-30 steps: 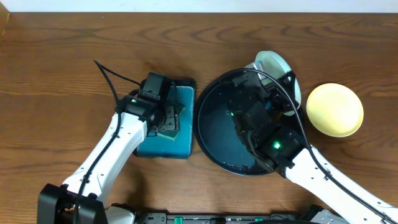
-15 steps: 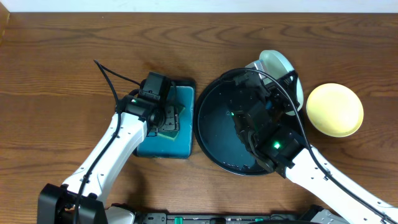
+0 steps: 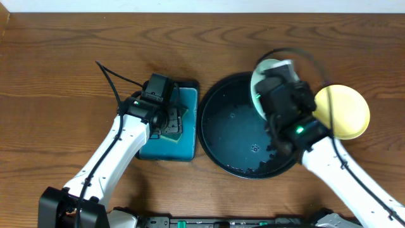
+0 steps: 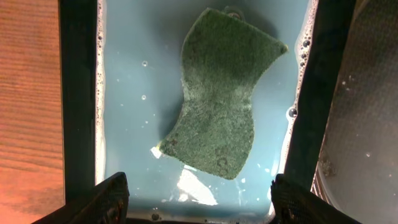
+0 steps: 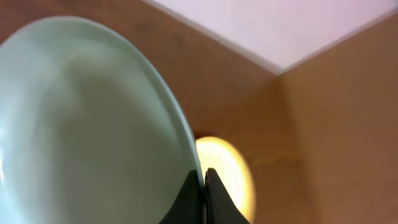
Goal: Clean dirty plates on tray and stack at the side
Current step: 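Set the white plate on the plate stack and release it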
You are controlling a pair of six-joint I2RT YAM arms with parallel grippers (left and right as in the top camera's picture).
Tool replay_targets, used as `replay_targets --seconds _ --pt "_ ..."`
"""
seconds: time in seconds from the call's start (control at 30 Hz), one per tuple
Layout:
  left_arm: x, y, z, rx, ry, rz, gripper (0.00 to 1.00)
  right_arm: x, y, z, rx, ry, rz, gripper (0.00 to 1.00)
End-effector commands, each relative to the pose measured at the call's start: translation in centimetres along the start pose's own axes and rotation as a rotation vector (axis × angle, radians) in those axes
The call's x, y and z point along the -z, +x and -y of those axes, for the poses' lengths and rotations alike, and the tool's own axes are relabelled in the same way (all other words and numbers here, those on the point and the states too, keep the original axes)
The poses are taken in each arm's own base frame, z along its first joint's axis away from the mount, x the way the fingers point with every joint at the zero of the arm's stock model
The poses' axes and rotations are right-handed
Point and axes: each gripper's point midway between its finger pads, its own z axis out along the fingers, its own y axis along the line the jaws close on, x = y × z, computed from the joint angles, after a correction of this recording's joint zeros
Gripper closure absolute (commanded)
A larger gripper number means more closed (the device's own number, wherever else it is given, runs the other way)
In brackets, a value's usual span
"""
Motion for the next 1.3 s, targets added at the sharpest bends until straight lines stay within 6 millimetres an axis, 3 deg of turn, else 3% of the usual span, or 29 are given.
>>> replay_targets --seconds 0.0,0.23,0.4,0.77,0.97,1.27 --pt "-0.5 0.4 -0.3 0.006 -0.013 -0.018 0.26 -2.7 2.1 -0.7 -0.362 -0.130 -0.135 0.99" --pt "-0.5 0.4 -0.3 0.006 -0.013 -0.018 0.26 -8.0 8.0 0.7 -0.681 -0.254 -0.420 0.99" --pt "-0.5 0.4 -0.3 0.006 -0.013 -0.018 0.26 -10.7 13.5 3.4 -0.956 -0.212 -0.624 0.99" --pt "-0.9 0.5 -0.3 0.005 -0.018 -0.031 0.26 -13.6 22.6 8.2 -1.239 -0.124 -0.833 0.99" --pt "-1.2 0.7 -0.4 0.005 -0.024 -0.044 0.26 -13.4 25.1 9.3 -1.289 -0.076 -0.890 0.61" --pt "-1.2 0.7 -0.4 0.005 -0.024 -0.044 0.26 -12.8 25.2 8.8 -1.298 -0.116 -0.920 0.41"
